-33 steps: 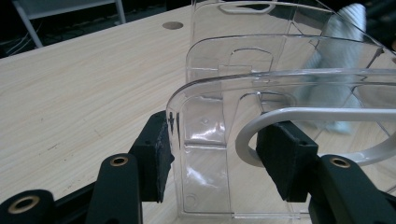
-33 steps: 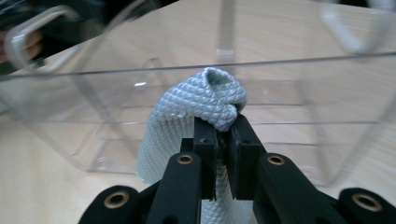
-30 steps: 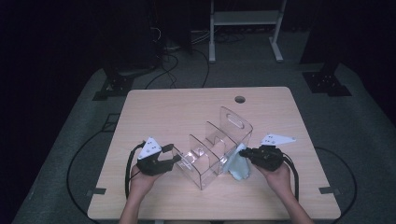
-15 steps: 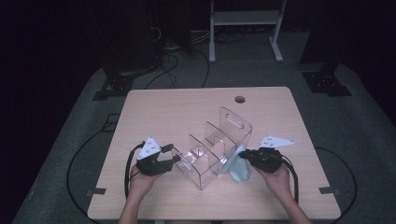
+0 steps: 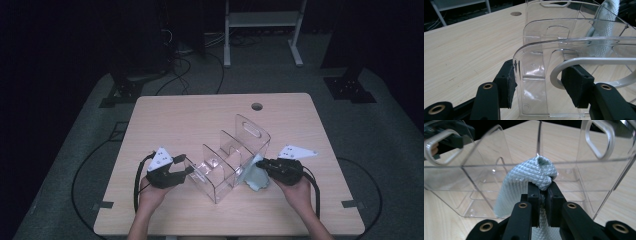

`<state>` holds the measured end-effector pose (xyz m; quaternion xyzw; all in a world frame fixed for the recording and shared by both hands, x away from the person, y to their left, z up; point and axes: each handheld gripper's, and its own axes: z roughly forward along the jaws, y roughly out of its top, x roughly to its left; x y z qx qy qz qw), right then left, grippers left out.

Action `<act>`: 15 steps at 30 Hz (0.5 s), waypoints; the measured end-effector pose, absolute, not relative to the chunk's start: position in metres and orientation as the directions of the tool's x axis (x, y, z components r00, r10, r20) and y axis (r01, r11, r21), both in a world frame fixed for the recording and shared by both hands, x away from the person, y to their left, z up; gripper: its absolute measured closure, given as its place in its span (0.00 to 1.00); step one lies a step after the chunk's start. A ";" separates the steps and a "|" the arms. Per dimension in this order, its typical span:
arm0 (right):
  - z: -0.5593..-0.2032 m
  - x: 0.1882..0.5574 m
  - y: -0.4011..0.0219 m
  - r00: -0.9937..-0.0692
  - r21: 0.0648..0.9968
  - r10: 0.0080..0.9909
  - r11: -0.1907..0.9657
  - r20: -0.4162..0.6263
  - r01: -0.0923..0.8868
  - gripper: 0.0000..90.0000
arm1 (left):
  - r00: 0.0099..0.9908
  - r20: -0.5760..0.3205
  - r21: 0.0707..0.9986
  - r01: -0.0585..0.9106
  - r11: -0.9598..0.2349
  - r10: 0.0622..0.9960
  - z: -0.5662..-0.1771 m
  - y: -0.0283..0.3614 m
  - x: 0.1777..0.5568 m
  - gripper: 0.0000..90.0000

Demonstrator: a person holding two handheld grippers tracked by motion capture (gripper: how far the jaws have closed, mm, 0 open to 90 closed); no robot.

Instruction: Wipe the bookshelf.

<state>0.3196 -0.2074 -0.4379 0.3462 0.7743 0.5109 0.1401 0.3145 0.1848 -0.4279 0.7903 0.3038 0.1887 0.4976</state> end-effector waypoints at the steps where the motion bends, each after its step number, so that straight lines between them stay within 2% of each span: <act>1: -0.447 0.324 -0.208 -0.716 0.875 0.680 0.239 0.159 0.421 0.92 | 0.745 -0.006 0.901 0.293 -0.319 0.667 -0.428 0.185 0.315 0.52; 4: -0.453 0.325 -0.207 -0.716 0.862 0.676 0.248 0.173 0.442 0.92 | 0.745 -0.006 0.901 0.293 -0.320 0.667 -0.428 0.185 0.315 0.52; 15: -0.421 0.319 -0.212 -0.737 0.891 0.659 0.235 0.149 0.390 0.92 | 0.749 -0.004 0.901 0.289 -0.323 0.662 -0.428 0.183 0.314 0.52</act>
